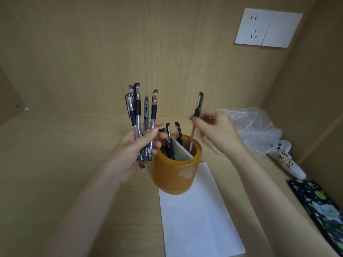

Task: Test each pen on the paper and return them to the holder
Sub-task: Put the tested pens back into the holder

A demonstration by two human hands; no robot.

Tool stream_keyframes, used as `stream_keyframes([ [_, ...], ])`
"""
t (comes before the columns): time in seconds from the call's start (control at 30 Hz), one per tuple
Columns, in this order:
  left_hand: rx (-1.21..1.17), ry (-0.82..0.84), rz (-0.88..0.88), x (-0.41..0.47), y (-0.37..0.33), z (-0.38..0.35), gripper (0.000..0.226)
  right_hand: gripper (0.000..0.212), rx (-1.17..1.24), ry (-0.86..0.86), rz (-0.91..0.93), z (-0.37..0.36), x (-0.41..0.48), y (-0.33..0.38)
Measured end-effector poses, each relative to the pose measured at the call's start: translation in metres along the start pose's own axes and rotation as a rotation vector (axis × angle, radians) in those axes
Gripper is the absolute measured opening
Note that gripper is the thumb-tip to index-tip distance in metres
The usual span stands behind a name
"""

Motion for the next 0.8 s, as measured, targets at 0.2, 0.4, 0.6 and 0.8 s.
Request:
stream_keyframes([
  [0.2,0.115,0.039,-0.055,-0.004,-0.008,-0.005,0.036,0.02,-0.021,-0.108,0.026,0.009,-0.006,0.003],
  [0.4,0.145,0.105,-0.052,-0.005,-0.009,-0.014,0.036,0.028,0.213,0.093,0.044,-0.032,-0.012,0.044],
  [0.6,0.05,0.149,-0.062,-0.007,-0.011,-0.016,0.037,0.018,0.41,0.009,0.079,-0.036,-0.011,0.058],
  [0.8,0.082,-0.027,-0.068,-0.004,-0.009,0.016,0.028,0.019,0.53,0.013,-0.007,-0.02,-0.007,0.044],
])
Point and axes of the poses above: each hand's wrist, its own x-axis towards the middle knuckle, its own z-axis out of the back of the hand, y = z × x, the point moved 10 cm from there along x, towards the middle knuckle, and after that the axes turned 1 degree about -y, right-handed, at the moved point
